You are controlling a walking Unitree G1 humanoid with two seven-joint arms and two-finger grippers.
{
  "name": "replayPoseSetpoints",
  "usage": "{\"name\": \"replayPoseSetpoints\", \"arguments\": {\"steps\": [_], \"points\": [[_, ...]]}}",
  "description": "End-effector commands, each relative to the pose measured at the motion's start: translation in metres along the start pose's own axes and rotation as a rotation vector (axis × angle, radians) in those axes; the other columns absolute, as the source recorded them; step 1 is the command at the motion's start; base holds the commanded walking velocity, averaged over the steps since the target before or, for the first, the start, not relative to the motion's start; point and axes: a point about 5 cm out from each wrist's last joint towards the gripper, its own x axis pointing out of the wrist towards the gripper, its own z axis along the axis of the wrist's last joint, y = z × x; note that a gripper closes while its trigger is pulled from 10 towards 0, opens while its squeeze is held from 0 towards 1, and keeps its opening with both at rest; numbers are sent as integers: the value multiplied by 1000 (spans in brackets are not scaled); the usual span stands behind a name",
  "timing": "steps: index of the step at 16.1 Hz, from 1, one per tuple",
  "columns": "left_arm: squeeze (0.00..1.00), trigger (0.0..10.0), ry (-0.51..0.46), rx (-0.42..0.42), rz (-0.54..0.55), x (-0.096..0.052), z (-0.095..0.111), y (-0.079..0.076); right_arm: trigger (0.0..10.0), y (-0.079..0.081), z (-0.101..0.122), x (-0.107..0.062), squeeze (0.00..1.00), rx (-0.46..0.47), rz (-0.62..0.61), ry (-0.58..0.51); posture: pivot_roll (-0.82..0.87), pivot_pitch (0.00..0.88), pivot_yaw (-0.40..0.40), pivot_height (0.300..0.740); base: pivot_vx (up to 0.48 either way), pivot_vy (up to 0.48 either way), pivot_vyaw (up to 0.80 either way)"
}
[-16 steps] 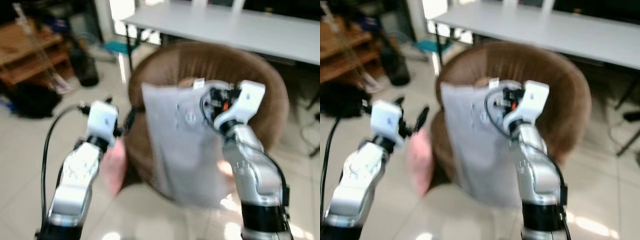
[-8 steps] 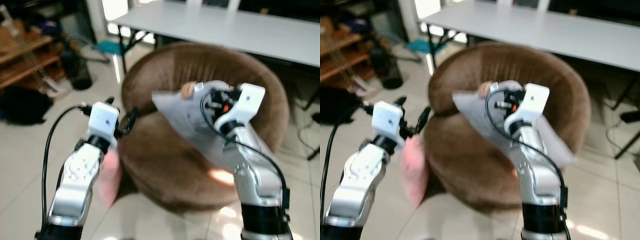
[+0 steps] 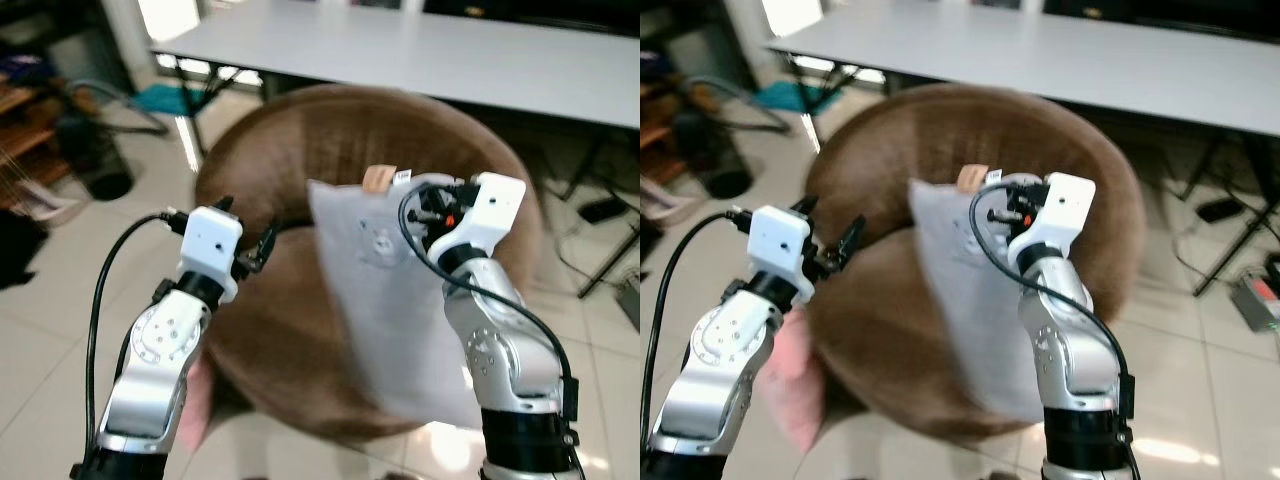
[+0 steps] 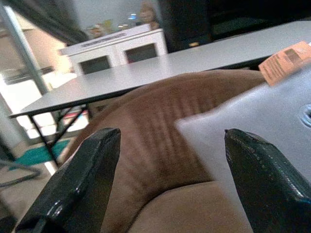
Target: Move the pillow to the sofa from floor
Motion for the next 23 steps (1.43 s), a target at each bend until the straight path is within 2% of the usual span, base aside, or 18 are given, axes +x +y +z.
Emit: {"name": "replayPoseSetpoints", "arguments": {"steps": [1, 4, 8, 12, 13, 14, 16, 18, 20, 23], "points": [[0, 10000, 2, -3, -25, -1, 2, -3, 10000, 0, 11, 0, 0, -4, 12, -37, 26, 67, -2, 740, 0, 0, 0], [0, 10000, 39, 22, -70, -8, -4, -6, 10000, 6, -1, 4, 0, -29, 67, 19, 34, 87, -5, 740, 0, 0, 0], [0, 10000, 98, 30, -130, -21, -11, -9, 10000, 18, -34, 26, 0, -27, 140, 120, 56, 129, -7, 740, 0, 0, 0], [0, 10000, 116, 37, -151, -33, -9, -11, 10000, 19, -45, 57, 0, -43, 24, 153, 71, 162, -11, 740, 0, 0, 0], [0, 10000, 123, 41, -155, -33, -9, -10, 10000, 17, -41, 71, 0, -28, -40, 158, 81, 174, -15, 740, 0, 0, 0], [0, 10000, 126, 46, -157, -34, -8, -10, 10000, 17, -37, 77, 0, -34, -63, 152, 89, 182, -19, 740, 0, 0, 0], [0, 10000, 132, 50, -158, -39, -5, -10, 10000, 21, -23, 91, 0, -38, -56, 108, 100, 195, -27, 740, 0, 0, 0], [0, 10000, 146, 55, -150, -38, -7, -7, 10000, 26, -4, 98, 0, -42, -7, 45, 99, 202, -29, 740, 0, 0, 0], [0, 10000, 146, 46, -154, -36, -8, -6, 10000, 34, 24, 102, 0, -66, 136, -13, 80, 204, -22, 740, 0, 0, 0], [0, 10000, 141, 44, -171, -33, -8, -7, 10000, 34, 53, 97, 0, -163, 265, -27, 65, 183, -11, 740, 0, 0, 0]]}}
